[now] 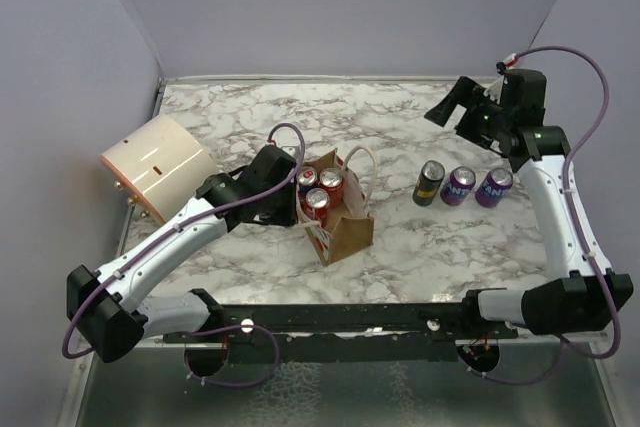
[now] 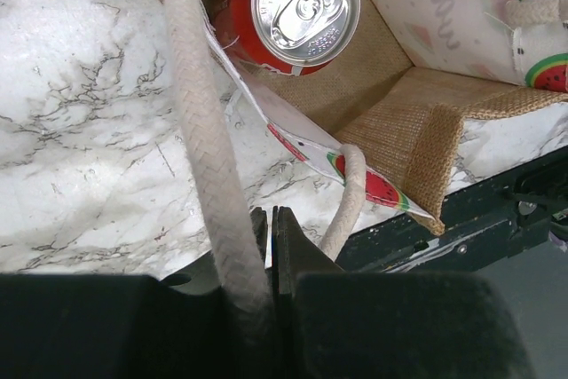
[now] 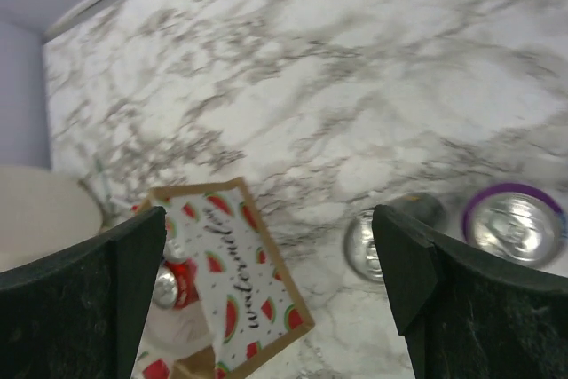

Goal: Take the beverage out of the canvas bag

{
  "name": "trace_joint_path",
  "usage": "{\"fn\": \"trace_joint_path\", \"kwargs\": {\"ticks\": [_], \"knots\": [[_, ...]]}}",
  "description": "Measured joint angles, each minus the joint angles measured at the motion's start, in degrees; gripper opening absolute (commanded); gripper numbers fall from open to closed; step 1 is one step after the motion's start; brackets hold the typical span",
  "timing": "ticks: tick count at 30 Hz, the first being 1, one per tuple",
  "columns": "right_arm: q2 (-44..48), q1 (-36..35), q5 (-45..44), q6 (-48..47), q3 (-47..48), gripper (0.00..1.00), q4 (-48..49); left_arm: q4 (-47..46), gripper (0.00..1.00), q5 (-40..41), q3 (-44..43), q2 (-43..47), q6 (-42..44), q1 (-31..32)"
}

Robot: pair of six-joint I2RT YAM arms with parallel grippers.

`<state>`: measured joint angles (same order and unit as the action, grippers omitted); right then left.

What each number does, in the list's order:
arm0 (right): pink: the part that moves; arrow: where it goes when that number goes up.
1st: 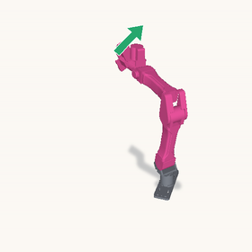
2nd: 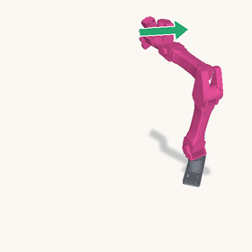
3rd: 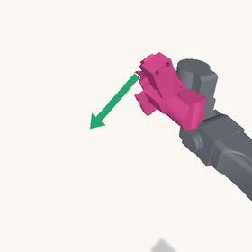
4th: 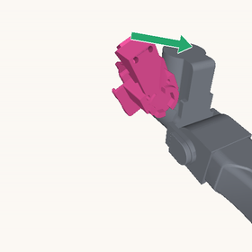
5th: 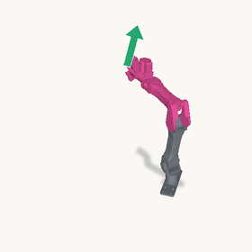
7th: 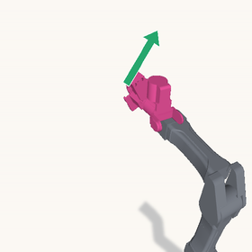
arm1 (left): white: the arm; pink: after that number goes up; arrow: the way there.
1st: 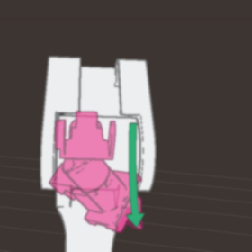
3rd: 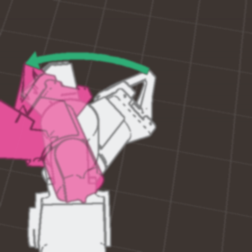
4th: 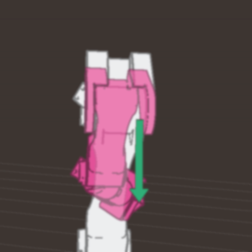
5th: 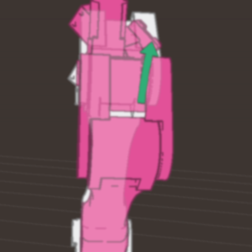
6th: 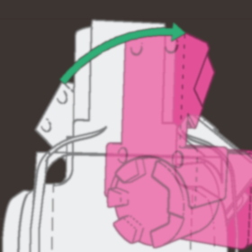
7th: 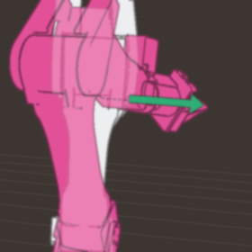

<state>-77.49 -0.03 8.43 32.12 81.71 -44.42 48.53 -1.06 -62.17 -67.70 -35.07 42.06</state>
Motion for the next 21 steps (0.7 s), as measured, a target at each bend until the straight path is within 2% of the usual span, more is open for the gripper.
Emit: {"fn": "trace_joint_path", "kwargs": {"ticks": [3, 8, 11, 17, 19, 21], "knots": [[5.27, -4.09, 7.58, -1.20, -2.89, 1.00, 5.29, -0.02, 0.10, 0.02, 0.02, 0.76, -0.59, 0.00], [9.81, -9.79, 16.46, -1.25, -5.31, 0.92, 13.05, -0.22, 0.10, 0.04, 1.05, 2.12, -1.90, 0.00], [9.94, -16.98, 19.17, -1.44, -5.84, 0.92, 15.50, -0.33, 0.10, 0.04, 1.95, 2.25, -2.75, 0.00], [7.50, -37.53, 16.90, -4.85, -5.90, 0.89, 16.63, -0.39, 0.10, 0.20, 2.34, 2.47, -5.05, 0.00], [5.62, -42.29, 15.10, -5.77, -5.88, 0.83, 16.55, -0.59, 0.10, 0.28, 2.69, 2.86, -5.86, 0.00], [3.23, -43.98, 12.68, -5.90, -5.79, 0.77, 16.24, -0.52, 0.10, 0.48, 2.97, 3.10, -6.71, 0.00]]}}
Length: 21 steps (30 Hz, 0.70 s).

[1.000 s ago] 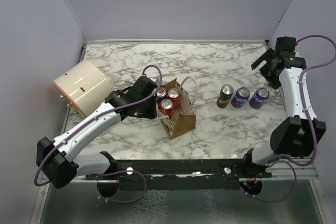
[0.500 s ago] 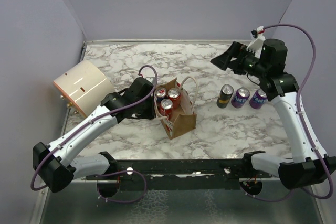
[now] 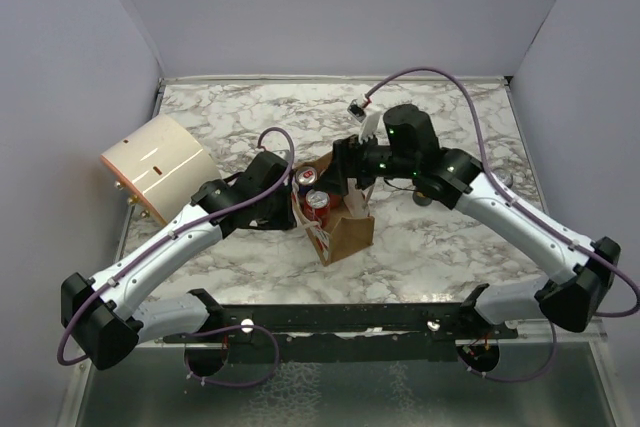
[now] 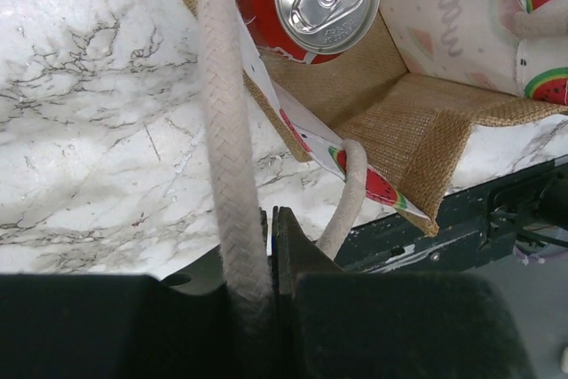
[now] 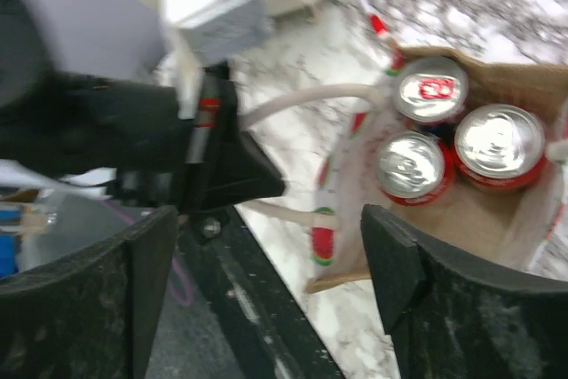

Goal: Take the beverage out of the canvas bag

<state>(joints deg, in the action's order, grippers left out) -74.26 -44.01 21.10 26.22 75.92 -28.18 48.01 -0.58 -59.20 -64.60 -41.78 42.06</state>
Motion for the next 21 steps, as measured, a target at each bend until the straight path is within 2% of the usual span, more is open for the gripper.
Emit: {"fn": "trace_joint_path", "kwargs": {"ticks": [6, 12, 21], "knots": [[-8.81, -0.68, -5.35, 1.18, 0.11, 0.71, -2.97, 0.17, 0.10, 1.22, 0.09, 0.31, -1.31, 0.00], [-17.73, -1.73, -11.28, 0.26, 4.33, 0.82, -9.55, 0.72, 0.10, 2.01, 0.07, 0.31, -1.84, 0.00], [-25.03, -4.39, -21.14, 1.03, 9.35, 0.88, -15.13, 0.63, 0.10, 2.82, 0.09, 0.90, -3.63, 0.00]]}}
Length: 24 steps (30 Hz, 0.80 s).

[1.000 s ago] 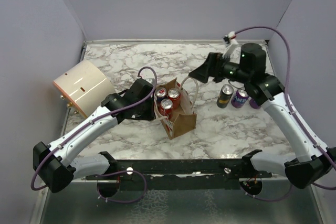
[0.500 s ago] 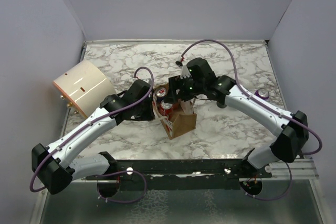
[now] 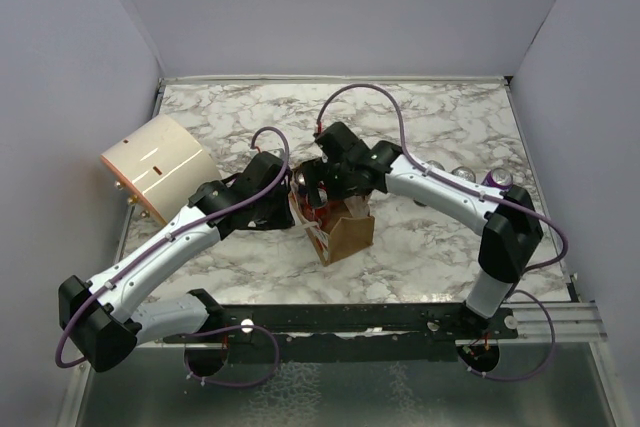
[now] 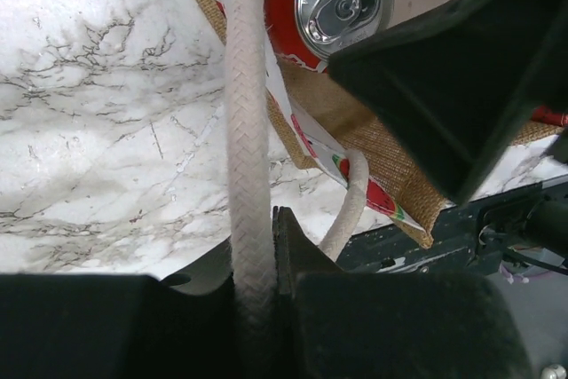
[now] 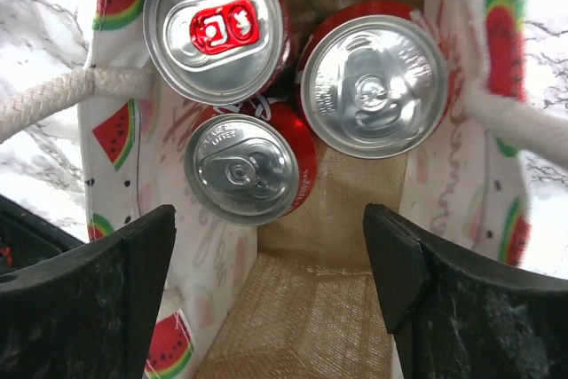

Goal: Take the beverage out of the canvas bag

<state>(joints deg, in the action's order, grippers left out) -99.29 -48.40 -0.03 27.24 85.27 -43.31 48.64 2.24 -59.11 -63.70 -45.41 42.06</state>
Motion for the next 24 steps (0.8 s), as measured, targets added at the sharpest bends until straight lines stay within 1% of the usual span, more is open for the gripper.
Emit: {"fn": "trace_joint_path", "kwargs": {"ticks": [5, 7, 18, 21, 24], "knots": [[-1.99, -3.58, -5.97, 2.08, 0.02, 0.90, -0.44, 0.00, 0.10, 0.02, 0.02, 0.00, -0.37, 0.00], [-3.45, -4.87, -6.97, 2.49, 0.17, 0.90, -0.63, 0.02, 0.10, 0.13, 0.02, 0.02, -0.37, 0.00], [-10.58, -5.44, -10.01, 3.10, 3.72, 0.90, -0.76, 0.11, 0.10, 0.17, 0.02, 0.07, -0.33, 0.00], [-11.56, -5.57, -10.67, 3.41, 3.74, 0.88, -0.81, 0.26, 0.10, 0.17, 0.02, 0.24, -0.33, 0.00], [-12.59, -5.64, -11.50, 3.80, 4.07, 0.84, -0.96, 0.50, 0.10, 0.17, 0.02, 0.50, -0.33, 0.00]]}}
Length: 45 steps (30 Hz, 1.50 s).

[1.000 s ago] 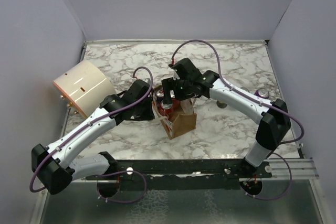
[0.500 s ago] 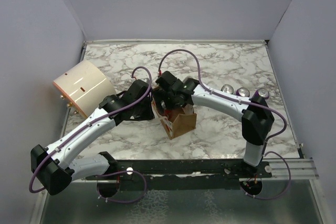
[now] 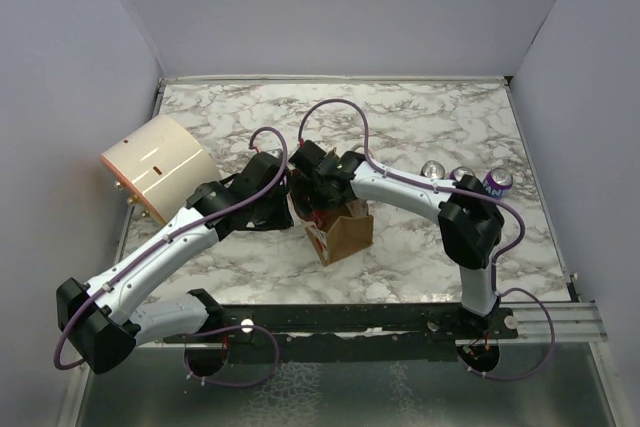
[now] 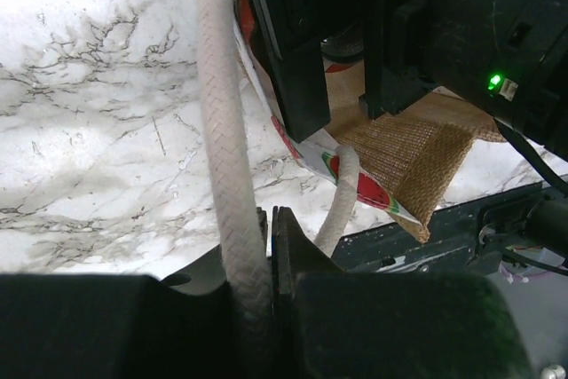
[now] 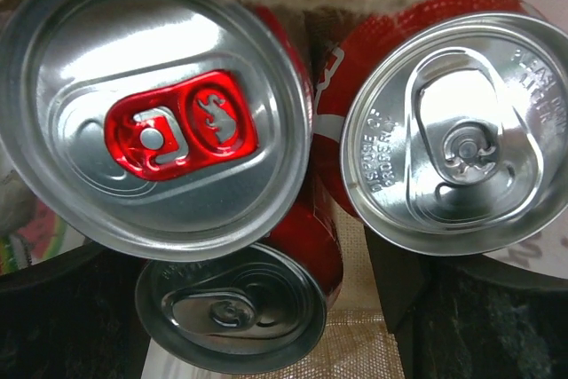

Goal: Take the beverage out of the canvas bag

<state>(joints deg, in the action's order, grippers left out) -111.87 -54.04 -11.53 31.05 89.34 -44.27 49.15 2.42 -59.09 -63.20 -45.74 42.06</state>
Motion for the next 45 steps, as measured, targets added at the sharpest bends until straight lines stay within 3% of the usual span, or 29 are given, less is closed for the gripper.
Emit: {"fn": "trace_joint_path", "kwargs": {"ticks": [4, 5, 7, 8, 9, 17, 21, 23, 36, 45], "knots": [[-0.22, -0.04, -0.24, 0.39, 0.42, 0.78, -0.31, 0.22, 0.10, 0.00, 0.13, 0.68, 0.00, 0.00], [-0.22, -0.09, -0.24, 0.59, 0.39, 0.70, -0.28, 0.22, 0.10, 0.00, 0.24, 0.87, 0.00, 0.00], [-0.22, -0.24, -0.24, 0.70, 0.42, 0.38, -0.26, 0.33, 0.10, 0.00, 0.55, 1.27, 0.00, 0.00], [-0.17, -0.35, -0.13, 0.59, 0.42, 0.27, -0.07, 0.37, 0.10, 0.00, 0.68, 1.38, 0.00, 0.00], [-0.11, -0.39, -0.24, 0.63, 0.39, 0.23, 0.04, 0.42, 0.10, 0.00, 0.76, 1.40, 0.00, 0.00], [-0.07, -0.39, -0.22, 0.61, 2.03, 0.21, -3.19, 0.48, 0.10, -0.04, 0.98, 1.60, 0.00, 0.00], [0.66, -0.39, -0.15, 0.31, 2.54, 0.05, -4.46, 0.46, 0.10, -0.09, 0.98, 1.60, 0.04, 0.00], [1.64, -0.39, 0.15, 0.07, 2.54, 0.03, -4.87, 0.44, 0.10, -0.11, 0.98, 1.55, 0.07, 0.00], [15.50, -0.39, 2.08, -2.91, -0.42, 0.02, -1.88, -0.37, 0.10, -0.55, 1.01, 0.72, 0.15, 0.00], [31.06, -0.39, 3.61, -7.96, -9.51, 0.02, 7.26, -0.66, 0.10, -0.74, 1.01, -0.33, 0.35, 0.00]]}}
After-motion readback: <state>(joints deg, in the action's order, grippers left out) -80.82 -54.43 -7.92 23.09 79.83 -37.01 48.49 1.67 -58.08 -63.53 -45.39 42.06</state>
